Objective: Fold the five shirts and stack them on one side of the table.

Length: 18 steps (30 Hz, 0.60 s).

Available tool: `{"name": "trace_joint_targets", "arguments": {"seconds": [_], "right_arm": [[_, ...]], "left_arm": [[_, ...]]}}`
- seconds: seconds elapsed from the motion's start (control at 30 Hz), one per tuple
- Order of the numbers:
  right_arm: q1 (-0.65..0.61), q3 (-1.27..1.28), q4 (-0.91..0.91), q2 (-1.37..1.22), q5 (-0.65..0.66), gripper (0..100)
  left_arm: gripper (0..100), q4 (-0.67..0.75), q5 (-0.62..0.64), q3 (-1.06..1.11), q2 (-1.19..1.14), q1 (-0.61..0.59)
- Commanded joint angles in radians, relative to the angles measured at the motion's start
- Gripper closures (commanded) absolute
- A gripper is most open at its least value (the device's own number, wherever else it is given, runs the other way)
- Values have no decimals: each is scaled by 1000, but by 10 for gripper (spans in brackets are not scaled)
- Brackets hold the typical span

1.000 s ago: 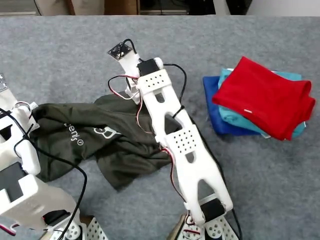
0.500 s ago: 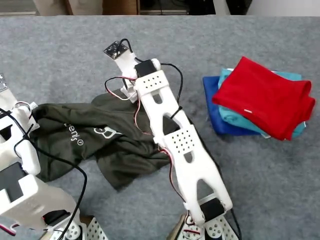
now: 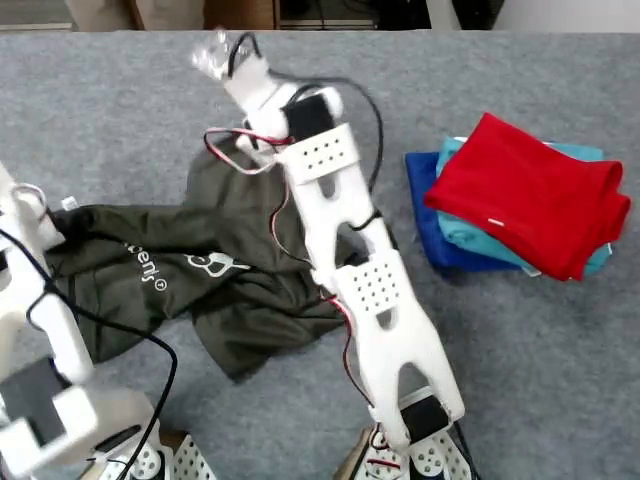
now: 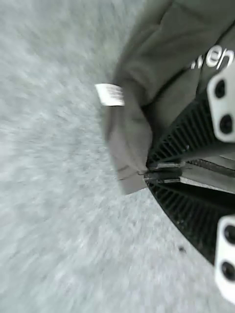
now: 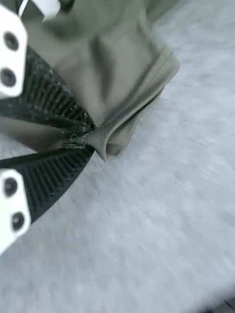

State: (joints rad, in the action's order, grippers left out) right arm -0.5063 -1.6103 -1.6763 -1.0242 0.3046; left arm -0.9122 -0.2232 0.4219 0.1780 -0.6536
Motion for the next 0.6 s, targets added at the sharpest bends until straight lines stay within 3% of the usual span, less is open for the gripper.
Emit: {"name": "trace_joint_targets", "arguments": {"seconds": [0.0, 0.17, 0.3, 0.47, 0.57], "right_arm": [[10, -58, -15, 249, 55, 995], [10, -59, -2, 484, 181, 995], [15, -58, 89, 682, 189, 995], [13, -50, 213, 862, 327, 995], [13, -54, 261, 941, 345, 995]], "left_arm": [[981, -115, 8, -112, 196, 5], [981, -229, 8, -206, 409, 6], [981, -249, 9, -259, 588, 3], [981, -262, 8, -284, 811, 3], [981, -261, 8, -284, 934, 0]]}}
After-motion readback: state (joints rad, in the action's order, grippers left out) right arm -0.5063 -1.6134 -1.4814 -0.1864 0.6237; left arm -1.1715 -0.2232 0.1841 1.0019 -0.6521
